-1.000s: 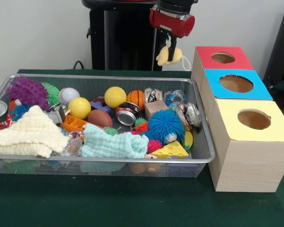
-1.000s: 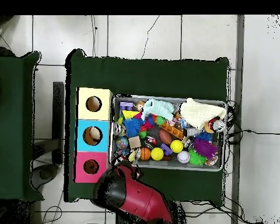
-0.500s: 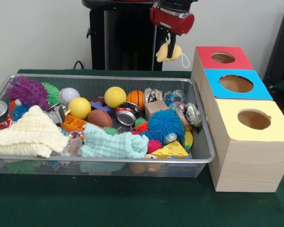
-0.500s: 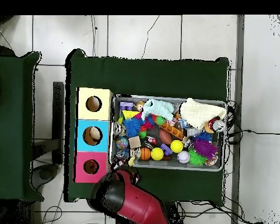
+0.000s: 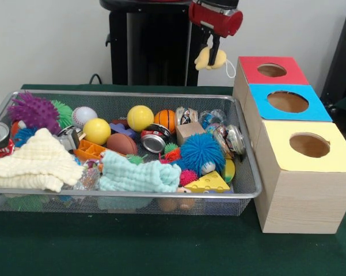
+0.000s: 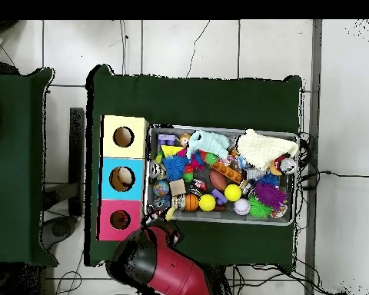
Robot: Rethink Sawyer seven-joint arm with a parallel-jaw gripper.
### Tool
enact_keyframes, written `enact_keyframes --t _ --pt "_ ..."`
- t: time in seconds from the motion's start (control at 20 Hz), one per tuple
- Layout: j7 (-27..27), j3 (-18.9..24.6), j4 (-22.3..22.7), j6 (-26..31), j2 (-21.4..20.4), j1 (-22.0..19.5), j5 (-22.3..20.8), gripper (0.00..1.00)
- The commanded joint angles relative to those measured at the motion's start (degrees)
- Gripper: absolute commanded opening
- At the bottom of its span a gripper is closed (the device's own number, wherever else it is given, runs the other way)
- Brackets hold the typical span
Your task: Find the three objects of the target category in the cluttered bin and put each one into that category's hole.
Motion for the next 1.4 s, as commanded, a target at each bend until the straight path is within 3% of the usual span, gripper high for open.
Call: enact_keyframes --t 0.05,0.35,0.7,1.0,1.4 --pt "16.83 -2.76 -1.95 9.81 -1.22 2.09 4.03 0.00" --pt "17.31 -1.80 -0.86 8.13 -0.69 2.80 6.24 0.00" --pt "19.83 -3.79 -1.82 9.70 0.68 7.01 8.82 0.00" --pt "23.33 0.24 0.82 1.81 3.81 9.58 13.89 0.00" --pt "26.36 1.22 0.91 -0.55 5.60 12.58 16.80 0.00"
